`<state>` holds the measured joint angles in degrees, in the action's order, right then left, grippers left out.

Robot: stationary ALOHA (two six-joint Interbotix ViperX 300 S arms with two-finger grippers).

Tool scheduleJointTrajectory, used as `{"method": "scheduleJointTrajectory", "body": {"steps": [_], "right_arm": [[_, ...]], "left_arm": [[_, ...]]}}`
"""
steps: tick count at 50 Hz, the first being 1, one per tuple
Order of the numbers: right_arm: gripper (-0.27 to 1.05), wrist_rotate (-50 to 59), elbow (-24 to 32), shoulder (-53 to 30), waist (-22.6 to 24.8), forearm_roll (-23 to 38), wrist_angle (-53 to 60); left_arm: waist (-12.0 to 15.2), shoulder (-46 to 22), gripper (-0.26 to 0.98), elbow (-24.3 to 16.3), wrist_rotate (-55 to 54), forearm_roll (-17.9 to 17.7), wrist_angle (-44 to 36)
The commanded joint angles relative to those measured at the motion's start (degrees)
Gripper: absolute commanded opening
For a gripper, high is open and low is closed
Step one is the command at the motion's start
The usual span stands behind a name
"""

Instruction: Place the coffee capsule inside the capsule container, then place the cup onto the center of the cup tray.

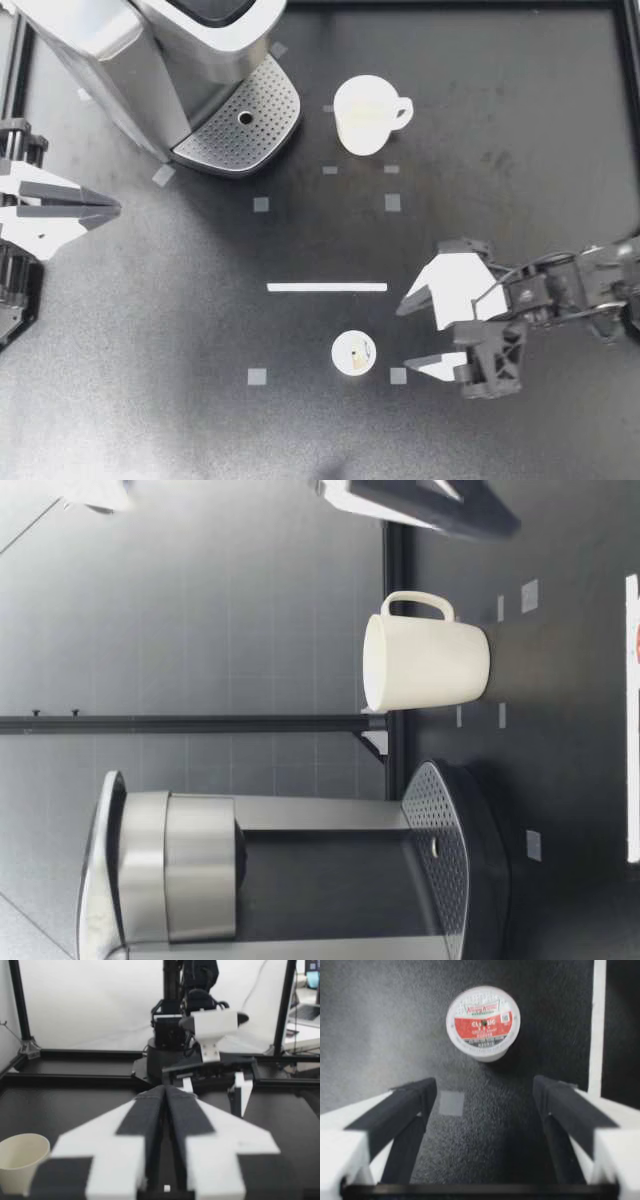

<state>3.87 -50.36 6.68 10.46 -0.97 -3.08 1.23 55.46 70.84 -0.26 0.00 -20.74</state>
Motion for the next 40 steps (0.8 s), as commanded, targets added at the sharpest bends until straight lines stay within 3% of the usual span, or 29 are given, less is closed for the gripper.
{"method": "scheduleJointTrajectory", "body": {"steps": [1,40], "right_arm": [[0.81,0.0,1.5,-1.4,0.4,-0.1,0.9],[0.81,-0.4,8.7,-11.4,1.2,0.1,-0.4]], "left_arm": [[0.1,-0.3,0.15,-0.4,-0.1,0.1,-0.6],[0.2,0.2,0.15,-0.3,-0.2,0.1,-0.5]]}}
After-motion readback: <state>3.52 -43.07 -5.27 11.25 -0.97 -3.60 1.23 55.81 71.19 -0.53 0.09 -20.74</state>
